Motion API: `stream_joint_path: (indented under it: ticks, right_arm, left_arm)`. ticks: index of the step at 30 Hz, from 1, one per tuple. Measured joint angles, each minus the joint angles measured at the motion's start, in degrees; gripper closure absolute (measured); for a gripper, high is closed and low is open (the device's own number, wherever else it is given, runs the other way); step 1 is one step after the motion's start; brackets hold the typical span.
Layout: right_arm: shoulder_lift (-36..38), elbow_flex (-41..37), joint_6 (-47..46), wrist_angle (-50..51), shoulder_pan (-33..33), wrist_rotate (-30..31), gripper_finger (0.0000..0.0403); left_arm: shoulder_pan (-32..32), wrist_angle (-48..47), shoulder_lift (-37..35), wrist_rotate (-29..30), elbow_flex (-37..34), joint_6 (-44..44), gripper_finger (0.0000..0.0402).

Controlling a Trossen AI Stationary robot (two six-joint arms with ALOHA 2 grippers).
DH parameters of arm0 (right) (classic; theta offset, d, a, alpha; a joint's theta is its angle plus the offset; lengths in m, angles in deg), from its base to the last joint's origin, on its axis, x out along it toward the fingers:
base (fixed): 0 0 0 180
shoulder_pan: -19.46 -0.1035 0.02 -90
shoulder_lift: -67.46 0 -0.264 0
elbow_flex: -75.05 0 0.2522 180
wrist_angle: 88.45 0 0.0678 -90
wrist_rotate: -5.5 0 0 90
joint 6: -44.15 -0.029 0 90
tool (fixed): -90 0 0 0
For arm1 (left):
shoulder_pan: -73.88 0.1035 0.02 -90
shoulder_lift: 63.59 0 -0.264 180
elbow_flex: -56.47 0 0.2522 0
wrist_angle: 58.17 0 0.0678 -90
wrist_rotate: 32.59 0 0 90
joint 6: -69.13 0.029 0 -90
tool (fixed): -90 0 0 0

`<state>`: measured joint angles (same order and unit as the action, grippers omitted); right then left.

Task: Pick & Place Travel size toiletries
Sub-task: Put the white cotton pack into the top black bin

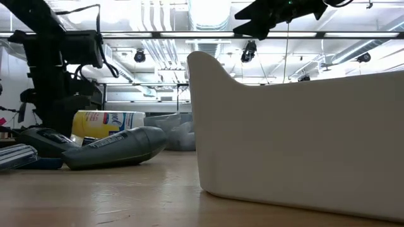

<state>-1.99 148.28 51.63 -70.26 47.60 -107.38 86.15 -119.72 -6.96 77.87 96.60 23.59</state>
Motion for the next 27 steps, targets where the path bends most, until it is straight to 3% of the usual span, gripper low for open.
stream_joint_path:
  ticks: [12,23,27]
  right_arm:
    - [-0.01,0.0,0.0,0.0,0.0,0.0,0.0039]
    - [0.0,0.0,0.0,0.0,0.0,0.0,0.0039]
    - [0.0,0.0,0.0,0.0,0.0,0.0,0.0039]
  left_arm:
    - [0.04,6.23,2.61,-1.14,-5.53,-2.52,0.0256]
    - [0.02,8.11,2.73,-2.22,-5.51,-0.63,0.0388]
    - [0.02,8.85,2.73,-2.43,-5.51,-0.35,0.0395]
